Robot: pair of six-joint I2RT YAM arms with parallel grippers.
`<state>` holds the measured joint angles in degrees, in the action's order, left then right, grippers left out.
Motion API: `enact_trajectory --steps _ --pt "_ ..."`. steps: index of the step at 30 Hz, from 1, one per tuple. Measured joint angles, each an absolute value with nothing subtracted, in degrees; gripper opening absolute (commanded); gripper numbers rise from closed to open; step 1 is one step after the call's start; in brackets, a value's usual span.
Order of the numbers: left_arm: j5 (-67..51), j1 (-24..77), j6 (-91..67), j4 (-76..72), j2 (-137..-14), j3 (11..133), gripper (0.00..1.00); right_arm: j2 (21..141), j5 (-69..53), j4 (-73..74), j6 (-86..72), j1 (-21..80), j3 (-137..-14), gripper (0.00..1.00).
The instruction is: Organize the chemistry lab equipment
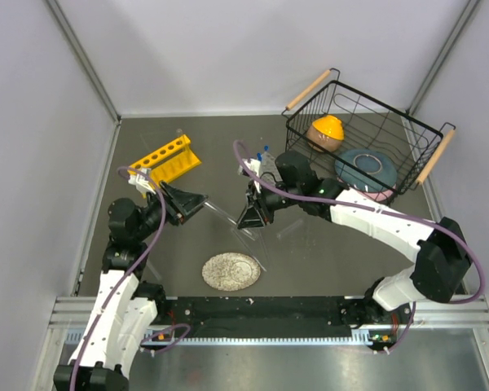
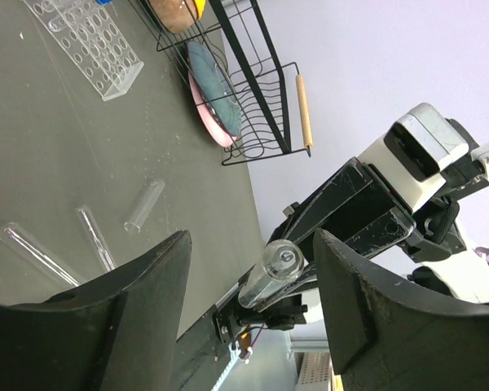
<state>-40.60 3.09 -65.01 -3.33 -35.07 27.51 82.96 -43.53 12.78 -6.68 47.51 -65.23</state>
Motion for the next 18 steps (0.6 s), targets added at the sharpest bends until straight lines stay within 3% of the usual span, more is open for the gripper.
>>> enact_trajectory --steps 12,18 --pt "-43.44 3.18 -60.69 2.92 -35.03 29.63 0.47 82.94 -43.75 12.23 -6.61 47.51 -64.53 0.16" --pt "-44.03 3.51 -57.76 5.91 -35.03 30.48 0.44 83.02 -43.70 12.29 -6.57 47.62 -64.53 0.16"
